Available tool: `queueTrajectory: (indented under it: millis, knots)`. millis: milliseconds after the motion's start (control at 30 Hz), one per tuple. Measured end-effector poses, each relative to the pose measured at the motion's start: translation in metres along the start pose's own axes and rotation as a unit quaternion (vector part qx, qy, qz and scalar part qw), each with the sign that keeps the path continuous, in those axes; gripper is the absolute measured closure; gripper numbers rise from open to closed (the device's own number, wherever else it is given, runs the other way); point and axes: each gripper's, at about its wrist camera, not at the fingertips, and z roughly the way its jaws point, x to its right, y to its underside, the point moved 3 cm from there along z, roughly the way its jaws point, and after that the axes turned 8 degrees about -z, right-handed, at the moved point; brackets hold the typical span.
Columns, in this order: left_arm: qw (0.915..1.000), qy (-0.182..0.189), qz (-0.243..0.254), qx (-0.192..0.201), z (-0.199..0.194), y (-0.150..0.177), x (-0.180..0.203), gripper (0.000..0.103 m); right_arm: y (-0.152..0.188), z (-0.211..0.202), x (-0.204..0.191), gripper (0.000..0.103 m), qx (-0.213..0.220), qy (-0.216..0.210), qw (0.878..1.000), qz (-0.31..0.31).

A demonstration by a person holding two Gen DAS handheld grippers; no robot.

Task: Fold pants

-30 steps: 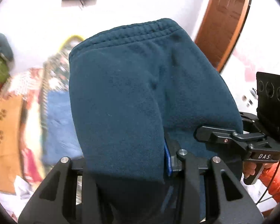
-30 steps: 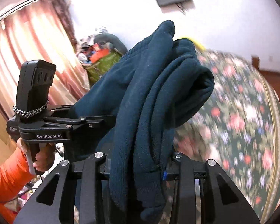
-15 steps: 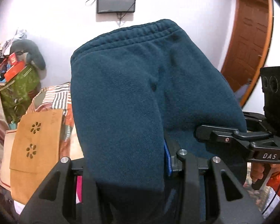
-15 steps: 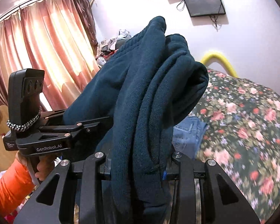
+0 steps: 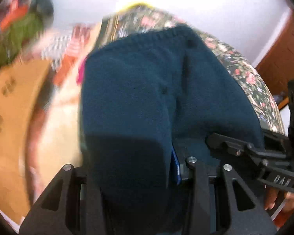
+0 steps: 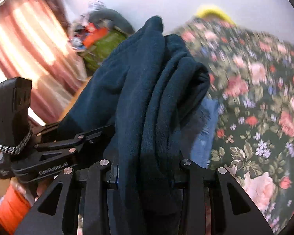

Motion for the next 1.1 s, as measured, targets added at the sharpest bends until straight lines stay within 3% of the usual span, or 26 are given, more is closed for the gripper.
queueTrajectory:
  millis: [67, 133, 267, 433, 567, 800, 900, 967, 1100]
  knots:
    - [0.9996, 0.011, -0.020, -0.016, 0.013, 0.005, -0.004, 0.060, 0.004, 0.015, 0.007, 0.072, -0.029, 0.026, 0.999, 0.002]
    - [0.9996, 0.013, -0.019, -0.014, 0.009, 0.008, -0.004, 0.056, 0.010, 0.019, 0.014, 0.069, -0.036, 0.025, 0.999, 0.012]
    - [0.9993, -0.026, -0.015, -0.022, -0.007, 0.011, -0.007, 0.054, 0.019, -0.001, 0.016, 0.063, -0.034, 0.035, 0.998, 0.029]
    - [0.9975, -0.069, 0.011, -0.012, -0.050, 0.030, -0.005, 0.053, 0.031, -0.046, 0.005, 0.061, -0.029, 0.063, 0.997, 0.022]
    - [0.9950, -0.090, 0.040, 0.016, -0.104, 0.048, 0.013, 0.053, 0.035, -0.087, -0.015, 0.061, -0.007, 0.083, 0.996, -0.023]
    - [0.9884, -0.068, 0.074, 0.114, -0.241, 0.084, 0.064, 0.053, 0.038, -0.199, -0.079, 0.061, 0.098, 0.096, 0.987, -0.084]
    - [0.9807, -0.056, 0.089, 0.165, -0.303, 0.107, 0.088, 0.044, 0.045, -0.253, -0.112, 0.060, 0.160, 0.094, 0.978, -0.098]
    - [0.9719, -0.050, 0.099, 0.208, -0.344, 0.125, 0.104, 0.040, 0.050, -0.277, -0.128, 0.060, 0.190, 0.095, 0.971, -0.105]
    - [0.9427, -0.059, 0.110, 0.310, -0.420, 0.172, 0.129, 0.038, 0.067, -0.329, -0.169, 0.060, 0.254, 0.097, 0.953, -0.133]
